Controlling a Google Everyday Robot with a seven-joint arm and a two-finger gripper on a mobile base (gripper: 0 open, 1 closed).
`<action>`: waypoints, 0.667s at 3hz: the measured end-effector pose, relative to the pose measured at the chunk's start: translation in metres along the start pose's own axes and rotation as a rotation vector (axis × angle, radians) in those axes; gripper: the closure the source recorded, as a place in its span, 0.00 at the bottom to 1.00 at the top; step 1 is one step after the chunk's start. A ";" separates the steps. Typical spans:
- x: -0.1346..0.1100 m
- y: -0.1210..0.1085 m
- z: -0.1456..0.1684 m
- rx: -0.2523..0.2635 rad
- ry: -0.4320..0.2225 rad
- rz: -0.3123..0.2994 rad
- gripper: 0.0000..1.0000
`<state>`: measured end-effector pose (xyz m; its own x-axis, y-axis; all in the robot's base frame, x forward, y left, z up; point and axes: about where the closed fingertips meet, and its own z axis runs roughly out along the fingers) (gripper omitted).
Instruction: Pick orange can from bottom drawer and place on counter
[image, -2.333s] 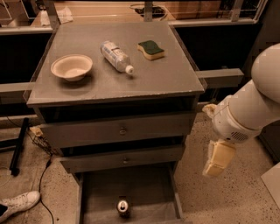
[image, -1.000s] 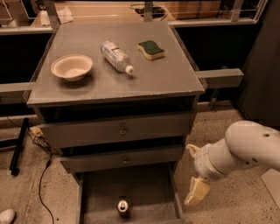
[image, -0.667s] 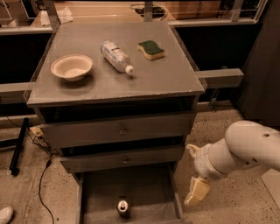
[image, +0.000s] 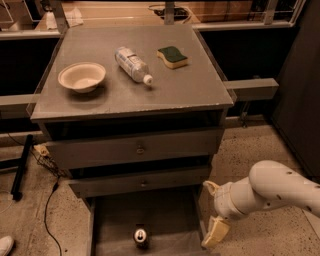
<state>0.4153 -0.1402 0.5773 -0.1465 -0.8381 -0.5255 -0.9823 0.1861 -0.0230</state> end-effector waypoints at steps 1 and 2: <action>0.025 0.019 0.032 -0.052 -0.053 -0.005 0.00; 0.025 0.019 0.033 -0.053 -0.054 -0.004 0.00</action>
Offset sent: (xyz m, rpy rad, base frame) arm -0.0148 -0.0010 -0.0329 0.0499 0.0250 0.0231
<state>0.3971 -0.1407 0.5362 -0.1371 -0.8100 -0.5702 -0.9879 0.1541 0.0188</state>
